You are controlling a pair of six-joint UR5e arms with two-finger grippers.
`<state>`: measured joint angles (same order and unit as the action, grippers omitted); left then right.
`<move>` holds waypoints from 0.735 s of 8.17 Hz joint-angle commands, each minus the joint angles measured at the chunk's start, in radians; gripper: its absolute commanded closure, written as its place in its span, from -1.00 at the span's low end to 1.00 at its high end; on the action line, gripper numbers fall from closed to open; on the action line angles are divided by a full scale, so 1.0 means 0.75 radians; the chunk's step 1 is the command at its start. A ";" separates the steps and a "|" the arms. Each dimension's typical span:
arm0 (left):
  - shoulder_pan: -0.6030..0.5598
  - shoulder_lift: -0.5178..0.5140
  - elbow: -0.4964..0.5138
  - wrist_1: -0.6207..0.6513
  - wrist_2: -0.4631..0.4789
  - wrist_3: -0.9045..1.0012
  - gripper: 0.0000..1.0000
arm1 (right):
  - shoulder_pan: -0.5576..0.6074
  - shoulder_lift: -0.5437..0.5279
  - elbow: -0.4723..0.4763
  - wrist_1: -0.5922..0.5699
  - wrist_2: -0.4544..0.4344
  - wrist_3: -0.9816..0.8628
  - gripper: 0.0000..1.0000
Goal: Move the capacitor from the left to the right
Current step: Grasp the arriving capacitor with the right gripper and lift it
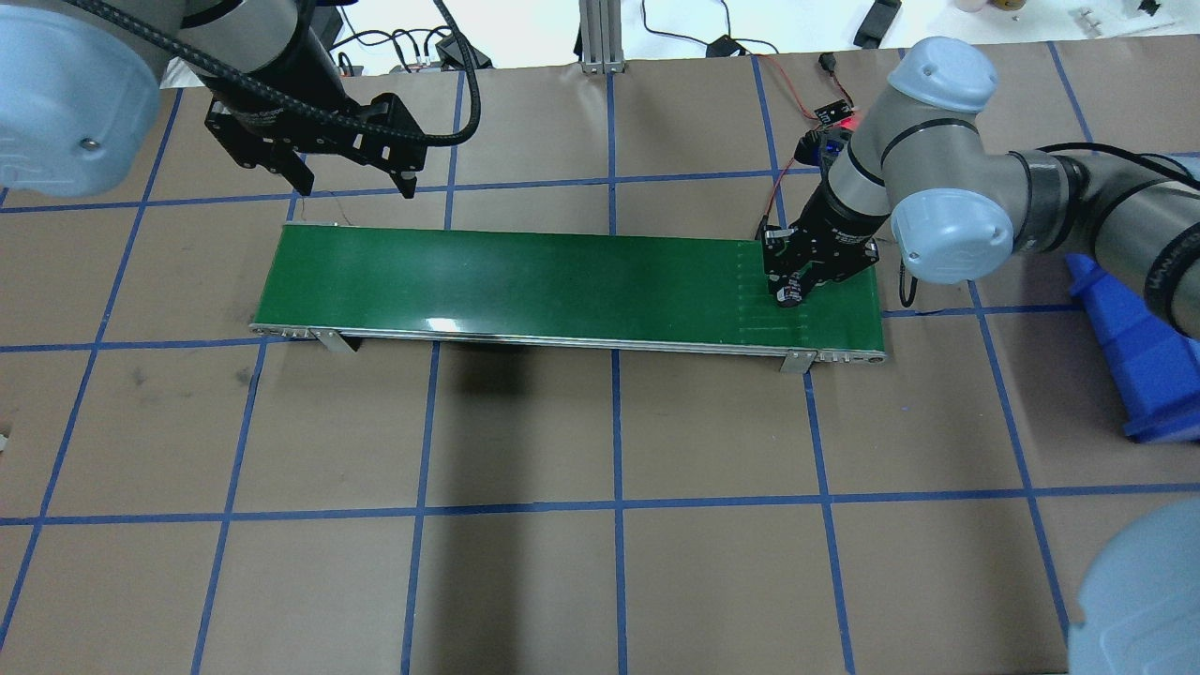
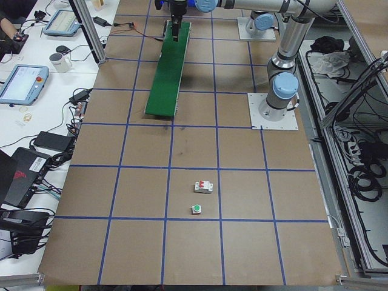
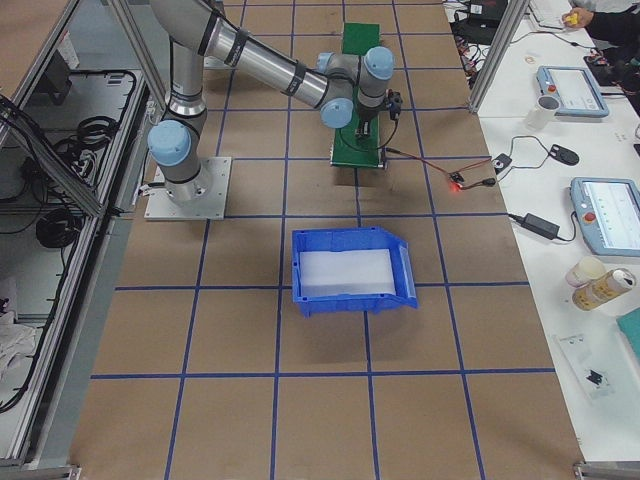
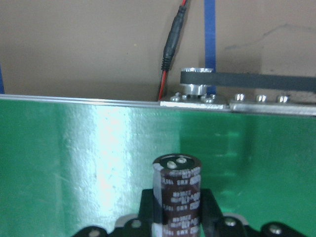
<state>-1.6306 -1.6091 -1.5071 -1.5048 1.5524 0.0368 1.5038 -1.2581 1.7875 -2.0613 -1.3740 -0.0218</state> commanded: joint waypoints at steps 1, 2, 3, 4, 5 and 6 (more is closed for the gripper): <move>0.000 0.000 -0.001 0.000 0.000 0.000 -1.00 | -0.011 0.013 -0.282 0.209 -0.196 -0.132 1.00; 0.000 0.000 -0.001 0.000 0.000 0.000 -1.00 | -0.055 -0.004 -0.301 0.224 -0.314 -0.169 1.00; 0.000 0.000 -0.001 0.000 0.000 0.000 -1.00 | -0.155 -0.032 -0.301 0.237 -0.360 -0.323 1.00; 0.000 0.000 -0.001 0.000 0.000 0.000 -1.00 | -0.280 -0.065 -0.309 0.237 -0.367 -0.564 1.00; -0.002 0.000 -0.001 0.000 0.000 0.000 -1.00 | -0.412 -0.075 -0.324 0.233 -0.409 -0.819 1.00; 0.000 0.000 -0.001 0.000 0.000 0.002 -1.00 | -0.539 -0.073 -0.324 0.218 -0.398 -1.030 1.00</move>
<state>-1.6311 -1.6091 -1.5079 -1.5049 1.5524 0.0369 1.2732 -1.3021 1.5539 -1.8885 -1.6549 -0.4868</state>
